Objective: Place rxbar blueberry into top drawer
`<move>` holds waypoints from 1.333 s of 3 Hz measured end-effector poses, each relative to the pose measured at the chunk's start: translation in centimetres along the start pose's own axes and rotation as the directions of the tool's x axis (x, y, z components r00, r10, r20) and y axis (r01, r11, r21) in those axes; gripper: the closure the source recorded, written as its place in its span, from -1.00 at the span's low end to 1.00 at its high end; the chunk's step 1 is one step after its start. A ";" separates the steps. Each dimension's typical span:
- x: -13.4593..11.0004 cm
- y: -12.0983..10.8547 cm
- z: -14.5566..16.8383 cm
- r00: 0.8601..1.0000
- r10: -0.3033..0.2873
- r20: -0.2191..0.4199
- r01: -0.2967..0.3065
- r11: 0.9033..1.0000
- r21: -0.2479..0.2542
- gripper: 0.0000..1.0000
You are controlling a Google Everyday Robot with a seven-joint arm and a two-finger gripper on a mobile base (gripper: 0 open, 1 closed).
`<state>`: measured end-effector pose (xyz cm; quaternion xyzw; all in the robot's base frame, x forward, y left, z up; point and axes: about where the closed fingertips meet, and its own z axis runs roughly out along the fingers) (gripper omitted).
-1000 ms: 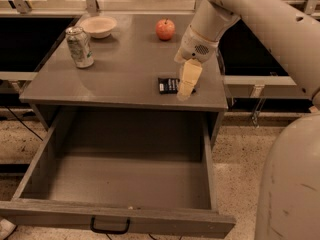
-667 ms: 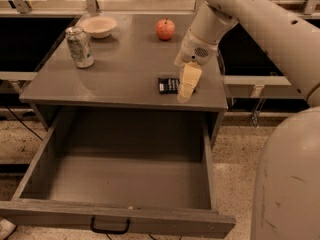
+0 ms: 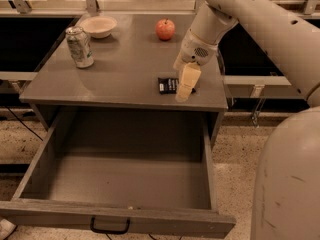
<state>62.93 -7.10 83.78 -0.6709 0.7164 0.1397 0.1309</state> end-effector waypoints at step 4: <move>-0.4 -0.3 0.3 1.000 0.006 0.025 -0.007 0.999 0.034 -0.14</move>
Offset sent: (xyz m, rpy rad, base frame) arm 0.0000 0.0000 0.0000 0.0000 0.0000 0.0000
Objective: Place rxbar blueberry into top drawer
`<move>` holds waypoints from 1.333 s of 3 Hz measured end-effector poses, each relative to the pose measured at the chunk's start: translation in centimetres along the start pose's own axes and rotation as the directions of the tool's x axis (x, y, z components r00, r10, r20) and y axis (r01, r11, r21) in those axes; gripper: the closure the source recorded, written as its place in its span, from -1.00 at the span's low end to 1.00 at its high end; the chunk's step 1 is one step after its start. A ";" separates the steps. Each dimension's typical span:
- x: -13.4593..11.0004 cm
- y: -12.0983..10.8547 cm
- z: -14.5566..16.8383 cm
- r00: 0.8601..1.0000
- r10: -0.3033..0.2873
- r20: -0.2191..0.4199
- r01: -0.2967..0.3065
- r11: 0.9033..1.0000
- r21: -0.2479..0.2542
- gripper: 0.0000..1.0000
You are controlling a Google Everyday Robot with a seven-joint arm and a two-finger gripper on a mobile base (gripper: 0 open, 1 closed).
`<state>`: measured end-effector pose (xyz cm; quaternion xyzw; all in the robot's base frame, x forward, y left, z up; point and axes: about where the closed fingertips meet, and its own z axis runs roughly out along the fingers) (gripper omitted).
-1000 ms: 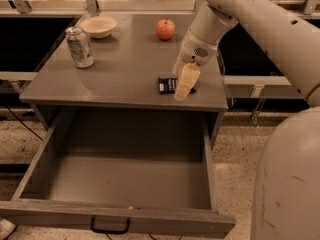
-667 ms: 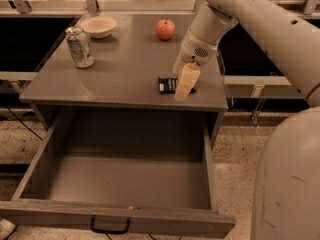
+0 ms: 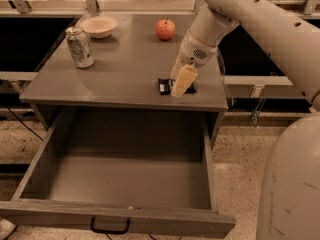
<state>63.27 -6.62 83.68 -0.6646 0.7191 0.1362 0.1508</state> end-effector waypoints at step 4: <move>-0.7 0.6 0.3 0.998 -0.061 0.026 0.061 0.998 0.012 -0.58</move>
Offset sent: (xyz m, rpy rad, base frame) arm -0.0061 0.0006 0.0050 0.0173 -0.0333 0.0233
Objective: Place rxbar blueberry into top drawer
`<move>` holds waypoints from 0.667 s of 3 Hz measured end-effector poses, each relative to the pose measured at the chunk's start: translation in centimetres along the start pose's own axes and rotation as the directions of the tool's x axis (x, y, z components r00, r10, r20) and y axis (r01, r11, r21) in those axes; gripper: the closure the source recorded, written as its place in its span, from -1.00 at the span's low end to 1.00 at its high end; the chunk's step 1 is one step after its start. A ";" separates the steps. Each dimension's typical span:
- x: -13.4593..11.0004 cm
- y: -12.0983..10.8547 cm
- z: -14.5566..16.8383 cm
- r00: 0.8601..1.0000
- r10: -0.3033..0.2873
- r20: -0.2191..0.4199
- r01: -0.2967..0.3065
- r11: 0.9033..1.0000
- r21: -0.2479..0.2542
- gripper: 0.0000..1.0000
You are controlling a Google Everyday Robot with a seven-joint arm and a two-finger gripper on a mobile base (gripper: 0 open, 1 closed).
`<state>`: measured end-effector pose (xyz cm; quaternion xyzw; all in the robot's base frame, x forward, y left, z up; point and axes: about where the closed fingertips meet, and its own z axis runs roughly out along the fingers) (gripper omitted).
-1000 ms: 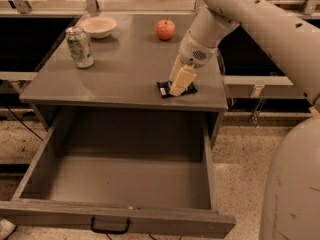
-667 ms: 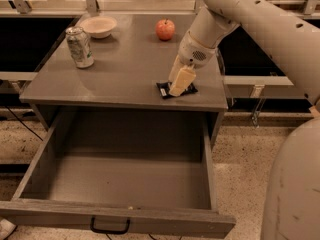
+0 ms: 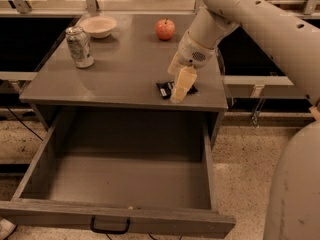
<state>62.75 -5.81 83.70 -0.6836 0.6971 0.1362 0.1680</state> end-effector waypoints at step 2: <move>0.0 0.0 0.0 1.000 0.000 0.000 0.000 1.000 0.000 -1.00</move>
Offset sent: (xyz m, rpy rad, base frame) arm 0.0000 0.0000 0.0000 0.0000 0.0000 0.0000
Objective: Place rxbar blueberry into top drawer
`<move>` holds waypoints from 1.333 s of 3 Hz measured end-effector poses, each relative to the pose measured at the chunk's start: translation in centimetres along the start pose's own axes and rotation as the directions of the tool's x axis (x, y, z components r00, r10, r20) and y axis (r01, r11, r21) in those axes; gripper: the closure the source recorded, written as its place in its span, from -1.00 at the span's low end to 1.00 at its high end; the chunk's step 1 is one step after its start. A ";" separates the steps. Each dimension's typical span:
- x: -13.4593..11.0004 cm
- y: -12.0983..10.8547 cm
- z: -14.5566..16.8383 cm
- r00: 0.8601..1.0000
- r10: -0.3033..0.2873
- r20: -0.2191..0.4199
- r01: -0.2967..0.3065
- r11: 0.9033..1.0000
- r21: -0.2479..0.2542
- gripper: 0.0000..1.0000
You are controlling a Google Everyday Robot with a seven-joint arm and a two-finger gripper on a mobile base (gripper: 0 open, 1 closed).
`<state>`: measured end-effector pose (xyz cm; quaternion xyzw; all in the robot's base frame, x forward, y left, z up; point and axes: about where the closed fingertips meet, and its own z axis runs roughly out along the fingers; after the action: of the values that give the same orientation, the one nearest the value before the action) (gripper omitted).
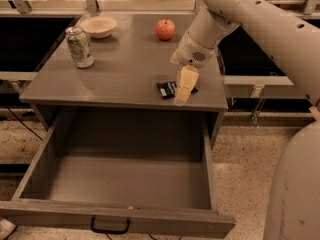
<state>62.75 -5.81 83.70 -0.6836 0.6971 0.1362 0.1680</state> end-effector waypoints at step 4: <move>0.7 0.5 3.0 1.000 0.015 0.008 -0.014 0.997 -0.073 -0.48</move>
Offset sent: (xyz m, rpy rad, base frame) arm -0.0054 0.0034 -0.0319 0.0020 0.0790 0.0119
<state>62.37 -5.19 80.70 -0.6835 0.6960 0.1656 0.1449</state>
